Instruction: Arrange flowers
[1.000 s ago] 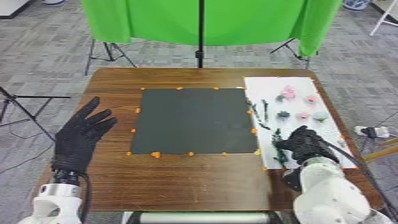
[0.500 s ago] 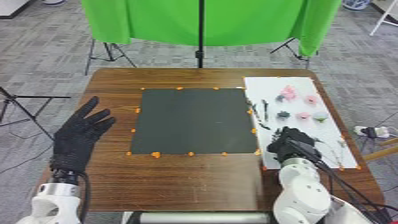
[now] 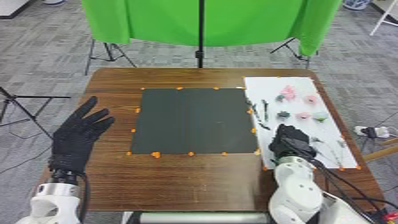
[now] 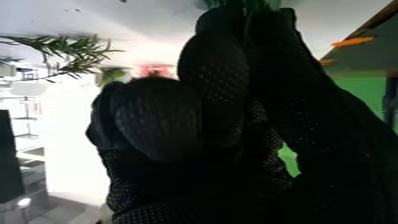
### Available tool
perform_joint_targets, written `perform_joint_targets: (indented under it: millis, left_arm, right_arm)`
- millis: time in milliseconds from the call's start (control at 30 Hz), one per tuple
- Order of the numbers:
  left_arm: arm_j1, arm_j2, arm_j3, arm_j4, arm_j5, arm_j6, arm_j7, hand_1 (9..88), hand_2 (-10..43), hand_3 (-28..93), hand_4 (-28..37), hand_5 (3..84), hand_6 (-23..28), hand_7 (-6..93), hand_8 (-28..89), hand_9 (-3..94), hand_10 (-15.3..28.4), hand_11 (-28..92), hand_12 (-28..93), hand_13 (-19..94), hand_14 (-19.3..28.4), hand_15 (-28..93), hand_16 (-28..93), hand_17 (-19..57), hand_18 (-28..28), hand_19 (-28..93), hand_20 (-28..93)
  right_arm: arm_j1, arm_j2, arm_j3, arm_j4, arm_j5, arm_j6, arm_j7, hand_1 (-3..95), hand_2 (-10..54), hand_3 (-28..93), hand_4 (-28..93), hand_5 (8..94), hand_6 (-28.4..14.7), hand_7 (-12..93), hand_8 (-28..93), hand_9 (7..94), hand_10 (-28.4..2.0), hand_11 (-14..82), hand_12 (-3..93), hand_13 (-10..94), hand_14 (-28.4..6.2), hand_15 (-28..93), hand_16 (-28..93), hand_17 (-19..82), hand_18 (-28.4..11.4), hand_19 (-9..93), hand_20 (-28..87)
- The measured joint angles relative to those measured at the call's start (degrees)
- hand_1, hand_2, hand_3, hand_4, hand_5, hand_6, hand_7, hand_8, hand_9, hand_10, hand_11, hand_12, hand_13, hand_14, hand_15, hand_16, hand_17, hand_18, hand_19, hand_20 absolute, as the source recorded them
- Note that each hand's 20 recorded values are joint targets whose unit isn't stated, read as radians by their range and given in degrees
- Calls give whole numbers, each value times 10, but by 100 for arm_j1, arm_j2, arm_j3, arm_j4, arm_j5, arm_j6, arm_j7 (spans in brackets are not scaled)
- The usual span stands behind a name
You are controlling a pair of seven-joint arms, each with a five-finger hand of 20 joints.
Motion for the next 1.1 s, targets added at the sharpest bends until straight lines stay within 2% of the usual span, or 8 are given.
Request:
perform_joint_targets:
  millis: [167, 467, 600, 733, 933, 1100]
  left_arm:
    - [30, 4, -45, -18, 0, 0, 35, 226, 57, 779, -282, 355, 56, 123, -100, 359, 186, 236, 124, 262, 266, 500, -58, -86, 284, 530, 144]
    - [32, 7, -64, -28, 1, -2, 36, 227, 57, 779, -282, 355, 56, 124, -101, 358, 186, 235, 124, 262, 266, 499, -59, -86, 284, 530, 145]
    - [48, 23, -101, -71, 1, 1, 34, 227, 57, 779, -282, 354, 56, 124, -101, 358, 186, 235, 124, 262, 265, 498, -58, -86, 284, 530, 144]
    - [72, 34, -199, -136, 4, 18, 1, 226, 57, 780, -282, 354, 56, 125, -101, 358, 187, 235, 123, 262, 266, 500, -58, -86, 284, 530, 144]
    - [77, 89, -298, -240, 7, 112, -63, 227, 57, 779, -281, 355, 56, 126, -102, 358, 186, 235, 123, 264, 266, 501, -58, -86, 284, 530, 145]
    - [-11, 268, -230, -270, 7, 208, -81, 227, 57, 779, -280, 355, 57, 126, -102, 357, 187, 235, 123, 263, 266, 502, -59, -85, 284, 531, 146]
  right_arm:
    - [-139, 148, 20, -34, -223, 527, 68, 574, -95, 723, -283, 887, -51, 270, 122, 914, -109, 478, 243, 902, -70, 653, 194, 522, -224, 932, 367]
    - [-55, 198, 109, -369, -553, 711, 82, 571, -95, 734, -283, 895, -53, 255, 141, 921, -109, 477, 241, 910, -68, 650, 198, 530, -229, 932, 395]
    - [111, 76, 112, -534, -561, 725, -37, 572, -95, 733, -283, 897, -54, 251, 148, 923, -110, 479, 237, 912, -68, 650, 200, 531, -229, 932, 401]
    - [538, -257, -118, -560, -525, 689, -482, 572, -95, 733, -283, 900, -54, 247, 151, 924, -110, 481, 233, 912, -68, 650, 202, 532, -230, 932, 406]
    - [1643, -1206, -949, 44, -480, 598, -1408, 568, -95, 735, -283, 899, -52, 248, 157, 923, -107, 488, 230, 913, -68, 653, 203, 533, -229, 932, 414]
    - [2263, -2249, -1198, 954, -300, 454, -2040, 565, -95, 738, -283, 899, -51, 249, 156, 922, -107, 492, 226, 913, -68, 655, 202, 534, -230, 932, 418]
